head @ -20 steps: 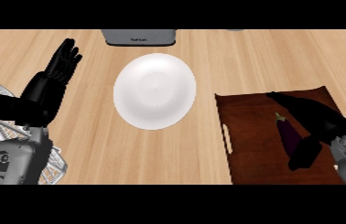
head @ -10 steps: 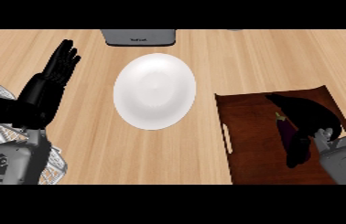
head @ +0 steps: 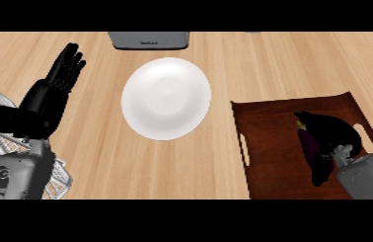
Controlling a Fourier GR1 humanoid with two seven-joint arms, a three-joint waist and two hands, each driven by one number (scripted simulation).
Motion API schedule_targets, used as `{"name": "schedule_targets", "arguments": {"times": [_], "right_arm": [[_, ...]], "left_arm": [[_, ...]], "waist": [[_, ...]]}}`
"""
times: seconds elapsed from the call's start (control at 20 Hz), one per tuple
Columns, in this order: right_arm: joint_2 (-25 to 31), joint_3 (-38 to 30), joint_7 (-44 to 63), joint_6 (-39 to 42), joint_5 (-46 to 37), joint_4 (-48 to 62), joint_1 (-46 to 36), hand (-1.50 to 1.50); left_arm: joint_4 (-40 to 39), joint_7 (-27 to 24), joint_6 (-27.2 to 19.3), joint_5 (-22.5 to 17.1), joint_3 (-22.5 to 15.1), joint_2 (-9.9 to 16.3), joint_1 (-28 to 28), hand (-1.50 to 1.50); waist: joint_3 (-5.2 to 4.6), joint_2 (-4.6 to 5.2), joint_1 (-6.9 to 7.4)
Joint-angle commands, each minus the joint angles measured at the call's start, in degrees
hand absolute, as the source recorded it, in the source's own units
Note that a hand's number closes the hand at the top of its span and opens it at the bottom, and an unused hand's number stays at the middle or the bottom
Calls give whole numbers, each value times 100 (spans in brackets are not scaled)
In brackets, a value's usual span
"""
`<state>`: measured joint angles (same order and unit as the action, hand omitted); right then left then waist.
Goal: Pick the eggplant from the tray and place it in the plate
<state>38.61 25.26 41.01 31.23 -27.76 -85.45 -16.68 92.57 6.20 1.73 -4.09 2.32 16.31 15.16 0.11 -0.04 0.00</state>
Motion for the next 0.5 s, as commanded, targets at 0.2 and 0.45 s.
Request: {"name": "schedule_targets", "arguments": {"times": [0.2,0.45], "right_arm": [[-136,-421,-622,352,-480,365,294,-150],[-759,-365,-538,242,-960,909,140,-150]], "left_arm": [[-346,-85,171,112,263,10,184,0],[98,189,173,213,295,39,57,0]], "waist": [[-12,5,-15],[-11,4,12]]}}
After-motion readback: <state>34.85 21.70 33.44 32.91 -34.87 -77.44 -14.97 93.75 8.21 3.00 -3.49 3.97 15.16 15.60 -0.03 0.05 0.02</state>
